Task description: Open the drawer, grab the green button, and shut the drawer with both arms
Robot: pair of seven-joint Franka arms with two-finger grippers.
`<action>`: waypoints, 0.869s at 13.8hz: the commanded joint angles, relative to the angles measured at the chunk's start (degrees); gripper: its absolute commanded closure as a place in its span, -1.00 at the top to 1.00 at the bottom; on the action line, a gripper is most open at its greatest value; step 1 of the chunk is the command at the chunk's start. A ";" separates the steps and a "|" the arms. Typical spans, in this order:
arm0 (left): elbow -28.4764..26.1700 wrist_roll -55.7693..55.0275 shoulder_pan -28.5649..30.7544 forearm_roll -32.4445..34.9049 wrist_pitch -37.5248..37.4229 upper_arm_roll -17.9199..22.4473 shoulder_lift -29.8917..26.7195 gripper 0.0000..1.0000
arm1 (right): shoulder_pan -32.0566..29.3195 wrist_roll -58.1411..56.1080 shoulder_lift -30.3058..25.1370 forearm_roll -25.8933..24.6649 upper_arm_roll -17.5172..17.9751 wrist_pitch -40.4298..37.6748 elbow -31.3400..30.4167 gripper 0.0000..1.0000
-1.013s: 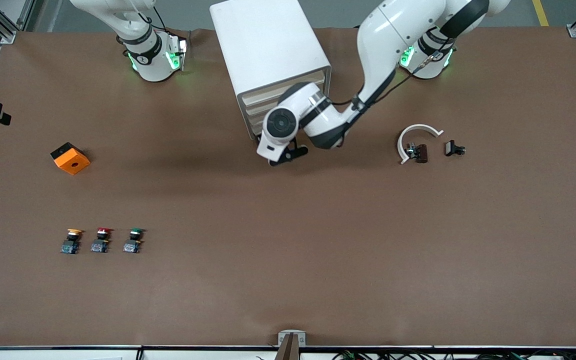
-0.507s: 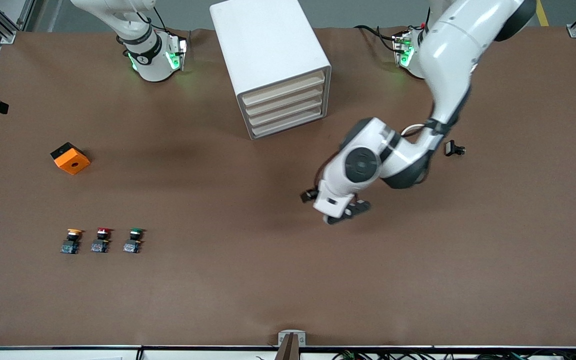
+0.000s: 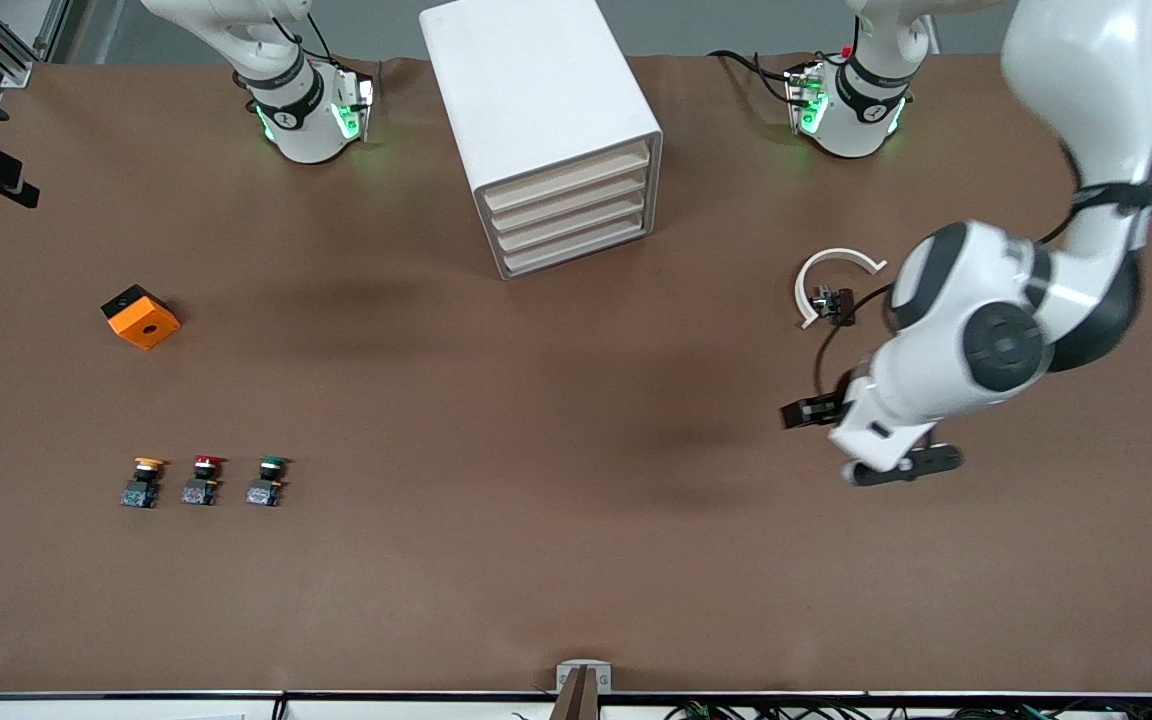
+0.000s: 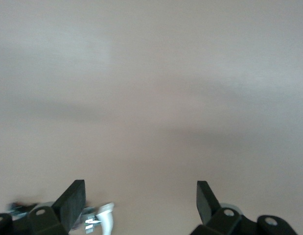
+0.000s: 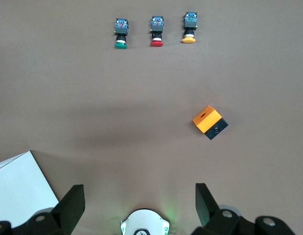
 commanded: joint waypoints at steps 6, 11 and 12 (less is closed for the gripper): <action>-17.05 22.19 14.49 -5.36 -3.18 -0.79 -26.24 1.00 | 0.30 -0.84 -3.85 0.50 -0.03 1.35 -3.18 1.00; -16.44 29.07 20.40 -6.95 -4.33 -0.44 -28.71 1.00 | 0.39 -1.98 -4.55 0.41 -0.21 1.71 -3.88 1.00; -16.35 29.17 20.49 -7.21 -4.24 -0.35 -28.71 1.00 | 0.39 -2.68 -4.55 0.41 -0.30 1.80 -3.88 1.00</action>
